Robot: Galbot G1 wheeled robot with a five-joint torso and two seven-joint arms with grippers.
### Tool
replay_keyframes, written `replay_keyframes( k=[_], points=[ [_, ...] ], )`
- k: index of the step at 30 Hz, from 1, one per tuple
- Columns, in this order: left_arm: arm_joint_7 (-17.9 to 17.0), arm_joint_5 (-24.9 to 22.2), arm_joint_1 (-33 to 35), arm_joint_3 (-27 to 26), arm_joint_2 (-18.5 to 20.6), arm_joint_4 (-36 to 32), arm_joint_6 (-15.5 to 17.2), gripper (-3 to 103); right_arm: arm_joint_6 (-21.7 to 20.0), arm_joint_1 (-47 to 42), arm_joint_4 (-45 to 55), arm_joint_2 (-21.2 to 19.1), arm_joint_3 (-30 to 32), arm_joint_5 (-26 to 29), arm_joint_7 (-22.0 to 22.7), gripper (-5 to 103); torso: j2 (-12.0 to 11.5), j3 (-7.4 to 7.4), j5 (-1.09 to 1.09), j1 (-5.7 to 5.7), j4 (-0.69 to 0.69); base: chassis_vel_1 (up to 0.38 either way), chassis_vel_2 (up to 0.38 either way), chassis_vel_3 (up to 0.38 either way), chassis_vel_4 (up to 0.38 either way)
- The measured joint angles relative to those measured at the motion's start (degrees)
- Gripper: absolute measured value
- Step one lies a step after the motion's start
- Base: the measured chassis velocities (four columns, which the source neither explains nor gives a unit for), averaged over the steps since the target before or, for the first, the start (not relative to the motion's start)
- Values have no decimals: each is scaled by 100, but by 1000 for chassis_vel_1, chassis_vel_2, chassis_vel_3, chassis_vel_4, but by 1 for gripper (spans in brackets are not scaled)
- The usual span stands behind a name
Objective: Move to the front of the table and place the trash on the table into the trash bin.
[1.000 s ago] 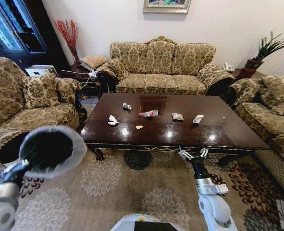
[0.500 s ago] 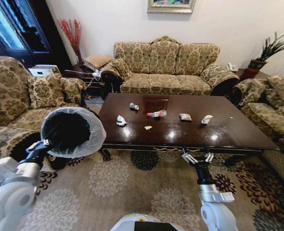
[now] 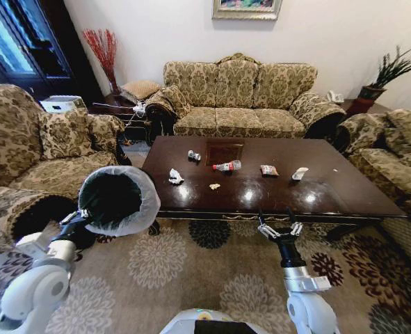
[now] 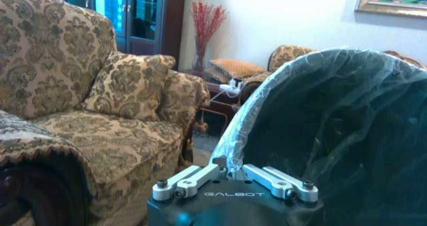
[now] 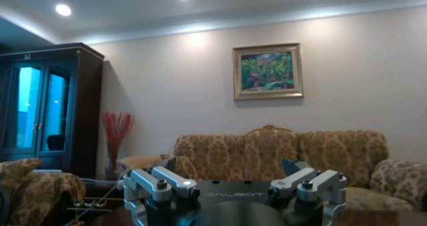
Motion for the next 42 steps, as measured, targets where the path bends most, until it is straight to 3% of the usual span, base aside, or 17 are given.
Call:
replay_keyframes(
  k=[8, 15, 28, 32, 36, 39, 40, 42],
  points=[
    [-2, 1, -25, -20, 48, -35, -1, 0, 220, 63, -81, -63, -15, 126, 11, 100, -1, 1, 2, 2, -2, -196, 229, 213, -222],
    [13, -43, -34, -67, 150, -74, 0, 0, 408, 157, -165, -90, 30, 320, -355, 100, -4, 5, 2, 12, -4, -169, 135, 160, -143],
    [78, -40, -80, -28, 109, -47, -23, 0, 277, 195, -201, -113, -18, 270, -360, 100, 1, 0, 2, -2, -1, 76, 39, -80, -30],
    [108, -39, -103, -9, 109, -31, -33, 0, 134, 396, -253, -129, -102, 162, -327, 100, -1, 2, 5, 3, -2, 154, 201, -142, -192],
    [122, -37, -105, -5, 114, -30, -37, 0, -263, 614, -295, -150, -293, -34, -93, 100, -1, 3, 0, 4, -1, 194, 254, -215, -251],
    [121, -35, -102, 1, 140, -38, -41, 0, -790, 926, -485, -255, -655, -123, 265, 100, -1, 2, 1, 3, -2, 234, 231, -215, -219],
    [121, -35, -102, 1, 140, -38, -41, 0, -790, 926, -485, -255, -655, -123, 265, 100, -1, 2, 1, 3, -2, 229, 200, -189, -205],
    [117, -33, -87, -1, 176, -81, -44, 0, -1482, 1382, -715, -392, -1124, 8, 728, 100, -1, 2, -1, 3, -1, 149, 129, -136, -107]
  ],
)
